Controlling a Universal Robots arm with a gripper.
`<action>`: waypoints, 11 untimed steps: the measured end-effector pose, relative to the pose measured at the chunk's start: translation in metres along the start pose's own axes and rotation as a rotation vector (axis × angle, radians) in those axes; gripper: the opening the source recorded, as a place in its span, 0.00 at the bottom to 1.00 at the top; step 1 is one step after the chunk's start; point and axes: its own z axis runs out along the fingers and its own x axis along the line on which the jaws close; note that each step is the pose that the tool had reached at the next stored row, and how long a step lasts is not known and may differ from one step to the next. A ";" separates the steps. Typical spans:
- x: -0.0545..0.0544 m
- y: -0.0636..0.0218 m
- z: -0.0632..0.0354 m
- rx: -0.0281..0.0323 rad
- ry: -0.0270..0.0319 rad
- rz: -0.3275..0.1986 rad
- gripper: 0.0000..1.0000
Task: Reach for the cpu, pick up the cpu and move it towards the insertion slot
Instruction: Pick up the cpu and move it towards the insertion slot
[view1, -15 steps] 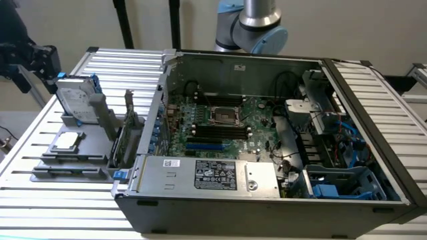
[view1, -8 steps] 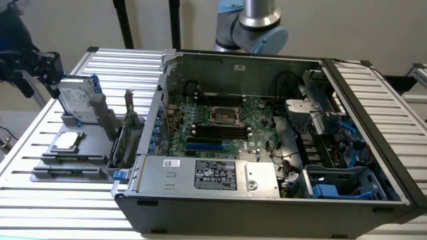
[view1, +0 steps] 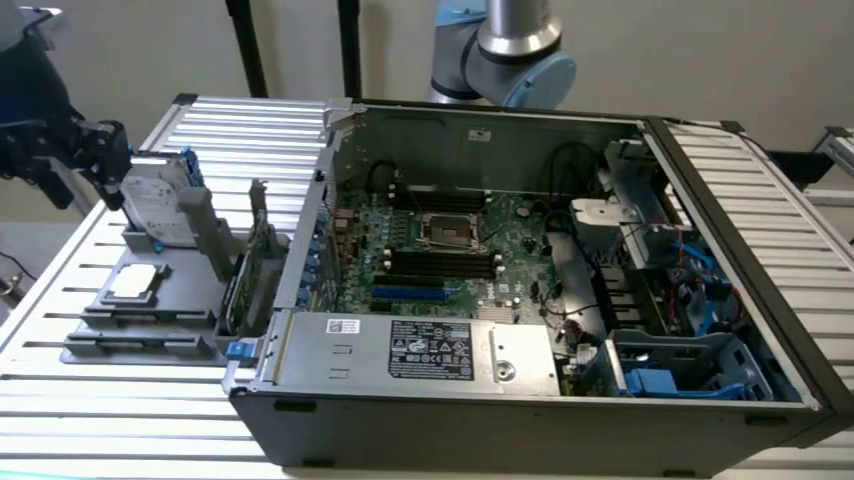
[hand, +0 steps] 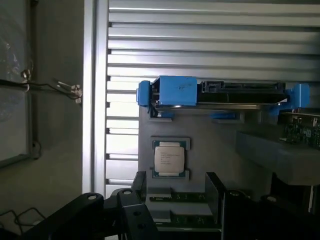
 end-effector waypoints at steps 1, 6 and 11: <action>0.000 -0.0009 0.0017 0.0000 0.0001 0.000 0.59; 0.000 -0.0056 0.0108 -0.0001 -0.0001 0.000 0.59; 0.000 -0.0100 0.0196 0.0001 0.0001 0.000 0.59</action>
